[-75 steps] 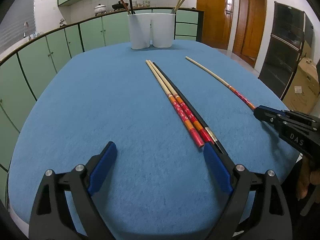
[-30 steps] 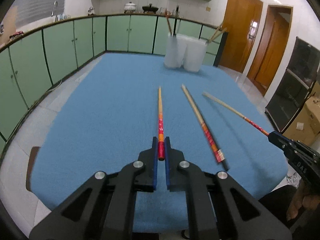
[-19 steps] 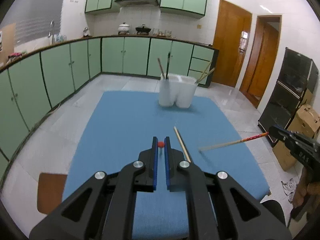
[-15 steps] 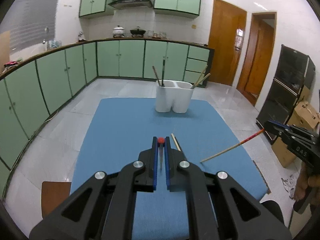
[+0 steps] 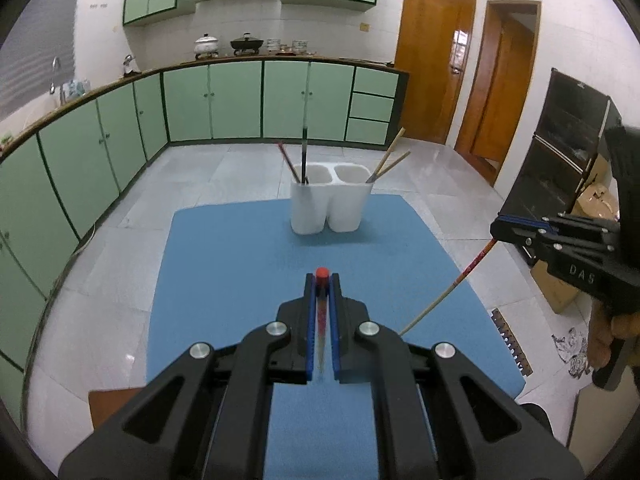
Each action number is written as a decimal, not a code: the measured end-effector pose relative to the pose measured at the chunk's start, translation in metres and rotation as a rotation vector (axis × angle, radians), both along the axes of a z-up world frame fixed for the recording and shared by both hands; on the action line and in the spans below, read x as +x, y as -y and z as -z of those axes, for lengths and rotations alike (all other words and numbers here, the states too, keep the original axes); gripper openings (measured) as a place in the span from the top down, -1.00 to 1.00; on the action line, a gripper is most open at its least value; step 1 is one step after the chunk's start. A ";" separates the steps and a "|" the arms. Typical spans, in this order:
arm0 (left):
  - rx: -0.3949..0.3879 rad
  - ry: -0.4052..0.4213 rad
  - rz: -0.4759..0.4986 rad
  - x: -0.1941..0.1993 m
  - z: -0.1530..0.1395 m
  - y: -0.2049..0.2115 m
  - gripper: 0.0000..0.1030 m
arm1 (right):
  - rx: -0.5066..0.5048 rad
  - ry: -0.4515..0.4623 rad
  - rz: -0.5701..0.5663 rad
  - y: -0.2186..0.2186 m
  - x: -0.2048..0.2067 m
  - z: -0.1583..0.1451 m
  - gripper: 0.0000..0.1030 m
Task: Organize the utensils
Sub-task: 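Carry both chopsticks to the white holder and open both grippers over it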
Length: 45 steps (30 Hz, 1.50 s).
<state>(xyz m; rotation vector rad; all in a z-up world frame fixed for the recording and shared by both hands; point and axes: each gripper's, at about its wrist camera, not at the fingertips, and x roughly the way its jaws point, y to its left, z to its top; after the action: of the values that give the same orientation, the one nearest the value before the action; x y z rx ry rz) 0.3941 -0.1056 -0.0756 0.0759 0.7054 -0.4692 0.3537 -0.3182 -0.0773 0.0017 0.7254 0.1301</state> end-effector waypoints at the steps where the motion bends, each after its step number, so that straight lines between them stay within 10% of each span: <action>1: -0.003 0.000 0.005 0.003 -0.004 0.001 0.90 | -0.001 -0.001 0.002 0.001 0.004 -0.005 0.89; 25: -0.075 0.238 0.004 0.103 -0.136 0.094 0.90 | -0.001 0.122 0.089 0.028 0.116 -0.142 0.89; 45: -0.057 0.192 -0.073 0.230 -0.049 0.137 0.90 | 0.035 0.053 0.176 0.075 0.233 -0.047 0.89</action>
<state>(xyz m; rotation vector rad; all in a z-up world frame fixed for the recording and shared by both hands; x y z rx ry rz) 0.6237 -0.2430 -0.0265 0.0408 0.5043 -0.4055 0.5868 -0.3927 -0.0300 0.0953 0.6670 -0.0257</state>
